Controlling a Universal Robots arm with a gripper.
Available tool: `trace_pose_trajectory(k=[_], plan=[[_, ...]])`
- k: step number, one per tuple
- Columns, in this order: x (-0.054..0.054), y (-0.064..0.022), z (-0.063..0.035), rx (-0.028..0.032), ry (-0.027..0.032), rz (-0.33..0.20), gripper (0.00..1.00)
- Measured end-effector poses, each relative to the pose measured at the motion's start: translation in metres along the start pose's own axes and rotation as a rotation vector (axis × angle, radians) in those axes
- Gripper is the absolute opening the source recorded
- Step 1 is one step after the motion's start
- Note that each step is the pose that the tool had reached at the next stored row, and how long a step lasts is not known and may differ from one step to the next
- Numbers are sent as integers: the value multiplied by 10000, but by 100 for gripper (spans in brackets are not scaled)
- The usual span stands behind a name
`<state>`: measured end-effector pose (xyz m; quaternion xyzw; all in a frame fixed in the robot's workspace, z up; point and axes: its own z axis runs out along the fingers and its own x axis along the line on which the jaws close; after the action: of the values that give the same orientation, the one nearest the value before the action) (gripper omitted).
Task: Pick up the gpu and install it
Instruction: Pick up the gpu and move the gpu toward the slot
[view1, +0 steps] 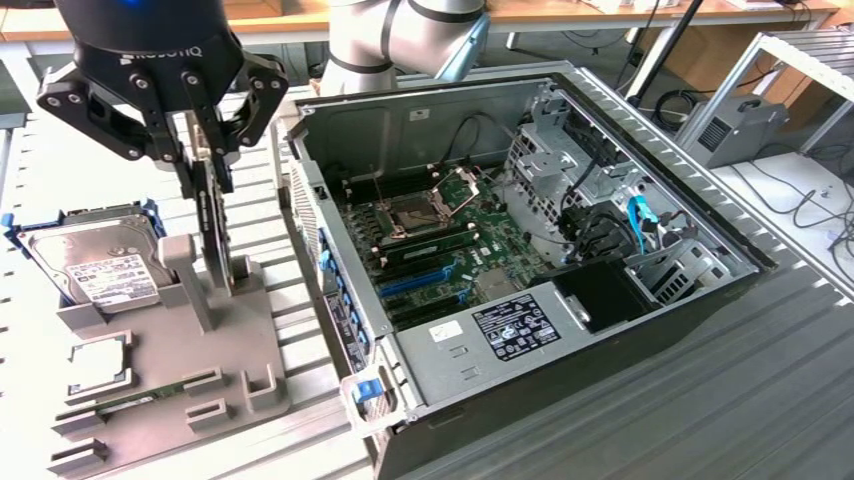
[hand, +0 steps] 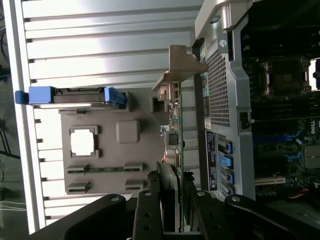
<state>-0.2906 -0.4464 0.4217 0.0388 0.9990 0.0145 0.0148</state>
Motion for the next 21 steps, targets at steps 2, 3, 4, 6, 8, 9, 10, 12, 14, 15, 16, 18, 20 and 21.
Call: trace_pose_trajectory(k=[2, 3, 4, 6, 8, 9, 10, 12, 14, 15, 16, 18, 20, 21], plan=[[0, 0, -10, 0, 0, 0, 29], [0, 0, -13, 0, 1, 0, 29], [0, 0, -13, -1, 0, 0, 29], [0, 0, -14, 0, 0, 0, 29], [0, 0, -14, 0, 0, 0, 29], [0, 1, -14, 0, 0, 0, 29], [-7, 1, -15, 1, 1, -1, 29], [-22, 2, -13, -1, 0, 0, 29], [-37, 4, -13, 1, 1, 0, 29], [-45, 4, -13, 0, 0, 0, 29], [-54, 5, -12, -1, 0, 0, 29], [-71, 6, -12, 0, 0, 1, 29], [-88, 7, -11, 0, 1, 0, 29], [-97, 8, -11, 0, 0, 0, 29]])
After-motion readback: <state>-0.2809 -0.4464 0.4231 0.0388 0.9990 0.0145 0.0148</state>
